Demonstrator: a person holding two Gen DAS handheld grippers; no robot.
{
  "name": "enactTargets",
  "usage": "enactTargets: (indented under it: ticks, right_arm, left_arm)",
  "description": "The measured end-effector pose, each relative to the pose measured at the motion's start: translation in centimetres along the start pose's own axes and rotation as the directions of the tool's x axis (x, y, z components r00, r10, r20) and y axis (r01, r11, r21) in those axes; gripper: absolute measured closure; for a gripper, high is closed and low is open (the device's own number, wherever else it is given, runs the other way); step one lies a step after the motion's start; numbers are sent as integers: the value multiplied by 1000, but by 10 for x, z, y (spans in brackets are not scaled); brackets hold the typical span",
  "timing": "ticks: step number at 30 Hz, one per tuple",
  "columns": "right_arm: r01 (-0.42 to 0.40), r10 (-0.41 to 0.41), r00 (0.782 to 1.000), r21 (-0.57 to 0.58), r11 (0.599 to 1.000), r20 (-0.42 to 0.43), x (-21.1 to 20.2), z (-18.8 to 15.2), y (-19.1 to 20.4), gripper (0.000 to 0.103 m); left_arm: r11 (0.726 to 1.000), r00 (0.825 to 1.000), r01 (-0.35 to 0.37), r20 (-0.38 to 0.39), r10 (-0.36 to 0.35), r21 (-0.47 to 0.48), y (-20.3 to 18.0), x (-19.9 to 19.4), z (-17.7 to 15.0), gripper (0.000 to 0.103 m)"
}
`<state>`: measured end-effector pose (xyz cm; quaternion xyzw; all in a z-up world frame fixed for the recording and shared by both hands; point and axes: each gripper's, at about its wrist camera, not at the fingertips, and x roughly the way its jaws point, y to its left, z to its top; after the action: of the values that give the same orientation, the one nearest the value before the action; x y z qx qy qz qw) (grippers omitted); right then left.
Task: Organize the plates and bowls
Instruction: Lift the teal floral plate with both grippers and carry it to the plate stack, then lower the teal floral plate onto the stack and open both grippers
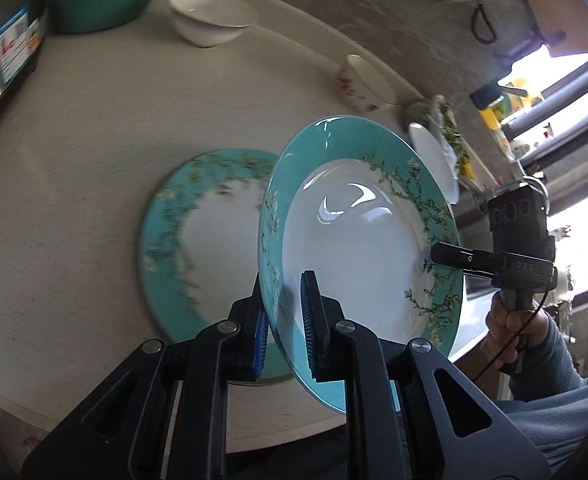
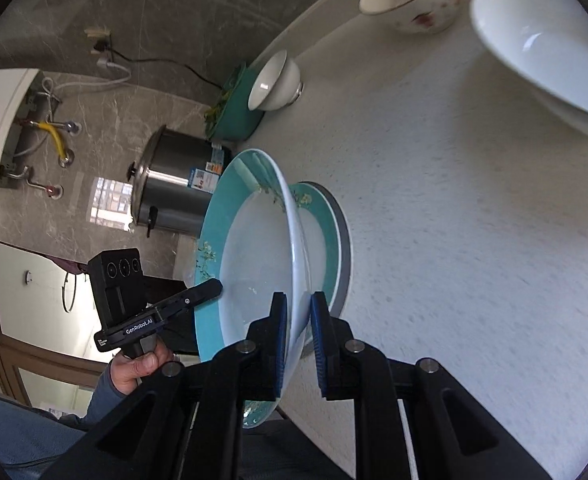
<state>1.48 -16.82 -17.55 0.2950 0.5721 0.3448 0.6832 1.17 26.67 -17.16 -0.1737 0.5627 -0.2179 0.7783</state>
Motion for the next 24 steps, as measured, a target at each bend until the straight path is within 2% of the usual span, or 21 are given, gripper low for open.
enactTargets:
  ticks: [3,9,15,19,24]
  right_arm:
    - [10,-10,1000,6,1000,-29,25,8,2,86]
    - [41,-39,998,35,999,-51,45,10,-3,86]
    - [71,-69,997,55,996,-42,50,9,-3,85]
    - [108,-106,993,51,993,-51,56,6,-1,85]
    - [117,-115,993,53,992,-32,56,4,-1,85]
  left_arm:
    - [1000,1000,-18,-8,18,-15,33,-1,3,90]
    - [1000,998,-30,-47,31,9,70,7,8,90]
    - [1000,998,-12,-65,14,20,78,13,11,90]
    - [998,997,-29,-69,33,59,66,15,13,90]
    - [997,997,-31,-64,35,74,55,18,14,90]
